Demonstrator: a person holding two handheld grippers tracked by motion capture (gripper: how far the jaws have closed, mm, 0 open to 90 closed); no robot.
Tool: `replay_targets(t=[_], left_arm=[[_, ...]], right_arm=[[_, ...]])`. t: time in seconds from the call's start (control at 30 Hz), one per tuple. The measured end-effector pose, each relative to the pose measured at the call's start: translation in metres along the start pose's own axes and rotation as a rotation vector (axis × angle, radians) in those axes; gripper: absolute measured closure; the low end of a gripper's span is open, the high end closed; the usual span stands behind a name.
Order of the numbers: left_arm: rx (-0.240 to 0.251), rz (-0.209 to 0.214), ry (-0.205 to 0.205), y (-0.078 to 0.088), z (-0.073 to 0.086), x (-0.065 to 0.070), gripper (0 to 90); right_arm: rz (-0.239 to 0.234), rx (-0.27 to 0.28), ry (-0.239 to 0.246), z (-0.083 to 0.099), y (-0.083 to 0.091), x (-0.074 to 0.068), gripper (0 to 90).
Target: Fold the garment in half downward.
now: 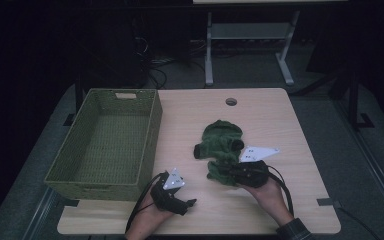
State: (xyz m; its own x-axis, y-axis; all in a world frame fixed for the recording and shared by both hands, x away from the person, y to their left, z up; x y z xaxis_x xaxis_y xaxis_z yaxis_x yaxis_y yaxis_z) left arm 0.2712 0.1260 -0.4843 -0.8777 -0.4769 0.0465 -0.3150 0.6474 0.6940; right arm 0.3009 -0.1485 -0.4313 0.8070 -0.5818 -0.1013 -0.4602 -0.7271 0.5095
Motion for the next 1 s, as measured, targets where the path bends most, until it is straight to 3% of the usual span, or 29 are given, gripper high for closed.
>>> replay_targets(t=[0.63, 0.83, 1.0], left_arm=[[-0.003, 0.001, -0.001, 0.0, 0.0, 0.0, 12.7], [-0.002, 0.003, 0.004, 0.0, 0.0, 0.0, 12.7], [0.001, -0.001, 0.005, -0.001, -0.001, 0.0, 12.7]], right_arm=[[0.118, -0.08, -0.068, 0.015, 0.009, 0.031, 77.4], [0.156, -0.047, -0.076, 0.012, 0.022, 0.04, 77.3], [0.133, -0.01, -0.069, 0.003, 0.026, 0.039, 82.4]])
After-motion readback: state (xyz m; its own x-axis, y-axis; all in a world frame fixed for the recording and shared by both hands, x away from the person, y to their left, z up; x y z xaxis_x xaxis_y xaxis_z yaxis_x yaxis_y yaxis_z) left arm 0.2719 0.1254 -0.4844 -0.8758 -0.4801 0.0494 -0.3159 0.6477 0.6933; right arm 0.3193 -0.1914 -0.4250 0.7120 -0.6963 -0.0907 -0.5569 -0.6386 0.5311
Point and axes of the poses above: each handheld gripper's, and its own axes: y roughly backward along the jaws, z roughly out of its underside, x roughly to its right, the point moved 1 cm from there along -y, roughly forward along the jaws, and after that the axes turned 4 degrees about z, right-handed, at the moved point
